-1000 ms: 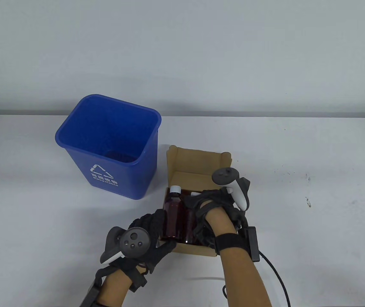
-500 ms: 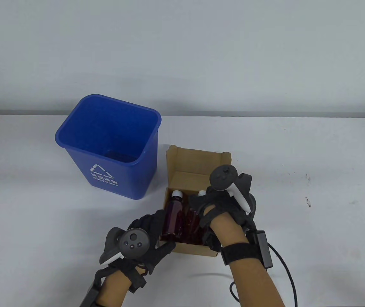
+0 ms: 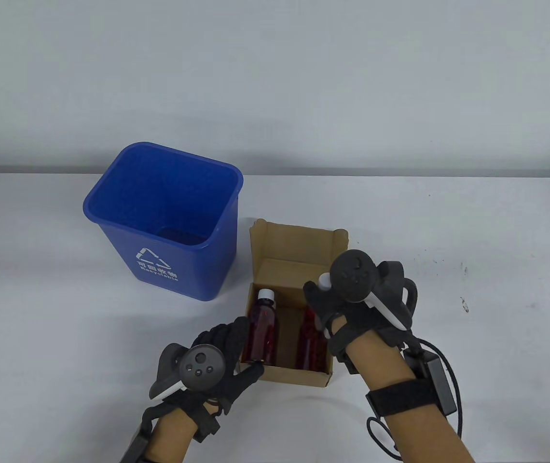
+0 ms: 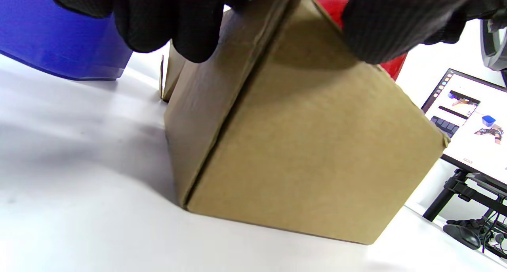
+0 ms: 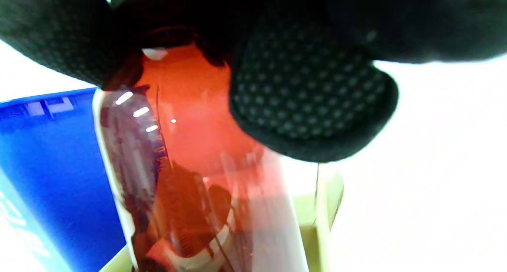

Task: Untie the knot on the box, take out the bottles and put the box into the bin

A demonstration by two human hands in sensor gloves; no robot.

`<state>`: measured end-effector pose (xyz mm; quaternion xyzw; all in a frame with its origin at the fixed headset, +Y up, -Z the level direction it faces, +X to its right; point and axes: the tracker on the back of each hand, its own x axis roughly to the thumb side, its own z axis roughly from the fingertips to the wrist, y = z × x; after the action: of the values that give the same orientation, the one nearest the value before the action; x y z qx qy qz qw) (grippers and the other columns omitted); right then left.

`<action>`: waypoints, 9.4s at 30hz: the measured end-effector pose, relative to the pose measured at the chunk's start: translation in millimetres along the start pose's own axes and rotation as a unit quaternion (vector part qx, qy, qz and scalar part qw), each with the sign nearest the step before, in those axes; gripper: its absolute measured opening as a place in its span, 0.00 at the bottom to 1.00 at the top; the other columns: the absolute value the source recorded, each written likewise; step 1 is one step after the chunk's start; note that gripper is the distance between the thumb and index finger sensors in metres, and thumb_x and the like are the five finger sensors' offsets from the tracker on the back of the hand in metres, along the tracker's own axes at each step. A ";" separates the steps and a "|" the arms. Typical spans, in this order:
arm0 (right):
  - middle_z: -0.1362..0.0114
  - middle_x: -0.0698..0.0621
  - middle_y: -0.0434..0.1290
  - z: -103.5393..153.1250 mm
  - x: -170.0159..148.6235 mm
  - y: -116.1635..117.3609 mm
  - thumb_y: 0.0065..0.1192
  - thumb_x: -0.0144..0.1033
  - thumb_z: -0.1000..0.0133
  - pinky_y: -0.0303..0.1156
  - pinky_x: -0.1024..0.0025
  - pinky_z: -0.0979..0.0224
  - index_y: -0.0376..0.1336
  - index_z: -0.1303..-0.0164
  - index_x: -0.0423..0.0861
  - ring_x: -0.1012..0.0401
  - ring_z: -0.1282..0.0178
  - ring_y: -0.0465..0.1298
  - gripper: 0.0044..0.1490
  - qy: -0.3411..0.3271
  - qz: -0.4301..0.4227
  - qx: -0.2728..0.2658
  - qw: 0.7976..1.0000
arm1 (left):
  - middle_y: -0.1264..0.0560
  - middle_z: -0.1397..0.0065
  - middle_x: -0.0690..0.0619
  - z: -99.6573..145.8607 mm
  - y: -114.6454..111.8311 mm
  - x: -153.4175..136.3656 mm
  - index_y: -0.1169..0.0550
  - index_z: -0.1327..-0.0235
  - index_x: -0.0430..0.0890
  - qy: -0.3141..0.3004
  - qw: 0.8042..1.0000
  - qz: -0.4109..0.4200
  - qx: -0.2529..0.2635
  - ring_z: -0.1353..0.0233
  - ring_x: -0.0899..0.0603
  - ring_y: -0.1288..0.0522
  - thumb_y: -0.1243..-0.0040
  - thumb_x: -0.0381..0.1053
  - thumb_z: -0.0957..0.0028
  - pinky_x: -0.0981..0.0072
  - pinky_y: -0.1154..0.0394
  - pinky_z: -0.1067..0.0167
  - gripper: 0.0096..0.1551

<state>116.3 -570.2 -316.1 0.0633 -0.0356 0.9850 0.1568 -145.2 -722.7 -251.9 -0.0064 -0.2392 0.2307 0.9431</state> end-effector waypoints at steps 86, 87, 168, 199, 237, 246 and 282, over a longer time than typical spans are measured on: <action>0.28 0.36 0.58 -12.1 -119.5 -32.7 0.64 0.55 0.49 0.74 0.55 0.46 0.53 0.31 0.36 0.46 0.45 0.76 0.48 -0.004 0.047 -0.056 0.997 | 0.35 0.24 0.35 -1.4 -2.0 9.4 0.50 0.19 0.41 0.034 0.999 -0.033 0.011 0.24 0.21 0.36 0.46 0.72 0.51 0.22 0.43 0.31 0.58; 0.28 0.36 0.57 -11.4 -111.5 -29.0 0.64 0.56 0.49 0.75 0.55 0.47 0.53 0.31 0.36 0.47 0.45 0.77 0.48 -0.015 0.047 -0.050 0.998 | 0.35 0.23 0.37 -1.5 -2.1 9.3 0.50 0.19 0.41 0.034 0.999 -0.033 0.011 0.24 0.21 0.36 0.46 0.72 0.51 0.22 0.43 0.30 0.58; 0.22 0.40 0.44 -19.5 5.2 155.6 0.80 0.47 0.54 0.64 0.45 0.31 0.47 0.28 0.53 0.44 0.28 0.63 0.53 -0.024 -0.323 0.405 0.855 | 0.33 0.24 0.38 -2.6 2.1 2.8 0.51 0.20 0.42 0.010 1.000 -0.005 0.005 0.25 0.23 0.33 0.41 0.67 0.50 0.23 0.41 0.30 0.56; 0.24 0.46 0.54 -28.2 -111.2 41.0 0.81 0.46 0.54 0.67 0.47 0.35 0.49 0.28 0.47 0.42 0.31 0.66 0.54 0.009 -0.267 0.084 0.960 | 0.31 0.26 0.37 -0.9 2.6 -2.5 0.48 0.20 0.38 0.034 0.999 0.011 0.004 0.26 0.23 0.31 0.43 0.69 0.50 0.24 0.40 0.31 0.57; 0.24 0.43 0.51 -30.9 -247.7 127.2 0.80 0.47 0.53 0.66 0.50 0.35 0.48 0.28 0.48 0.42 0.30 0.64 0.53 0.254 -0.255 -0.025 0.933 | 0.31 0.25 0.38 -3.8 -0.2 -2.5 0.54 0.19 0.44 0.034 0.999 0.017 -0.013 0.26 0.23 0.32 0.44 0.69 0.49 0.23 0.41 0.31 0.57; 0.23 0.42 0.48 -30.3 -251.9 127.4 0.79 0.47 0.53 0.66 0.51 0.35 0.47 0.27 0.47 0.43 0.30 0.63 0.54 0.260 -0.264 -0.019 0.929 | 0.31 0.25 0.38 -3.9 -0.4 -2.4 0.53 0.18 0.45 0.036 0.999 0.018 -0.012 0.26 0.23 0.31 0.44 0.69 0.50 0.23 0.41 0.31 0.57; 0.24 0.34 0.36 40.6 -147.1 86.5 0.65 0.53 0.47 0.54 0.39 0.30 0.36 0.26 0.34 0.35 0.26 0.51 0.59 0.067 -0.162 0.053 0.983 | 0.31 0.25 0.38 -3.0 0.8 -5.3 0.52 0.18 0.45 0.041 0.999 0.016 -0.010 0.26 0.23 0.32 0.43 0.69 0.50 0.23 0.41 0.31 0.56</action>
<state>232.6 -700.6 -300.3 0.0100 0.0377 0.9491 0.3125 -148.3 -724.0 -257.1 -0.0286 -0.2028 0.2433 0.9481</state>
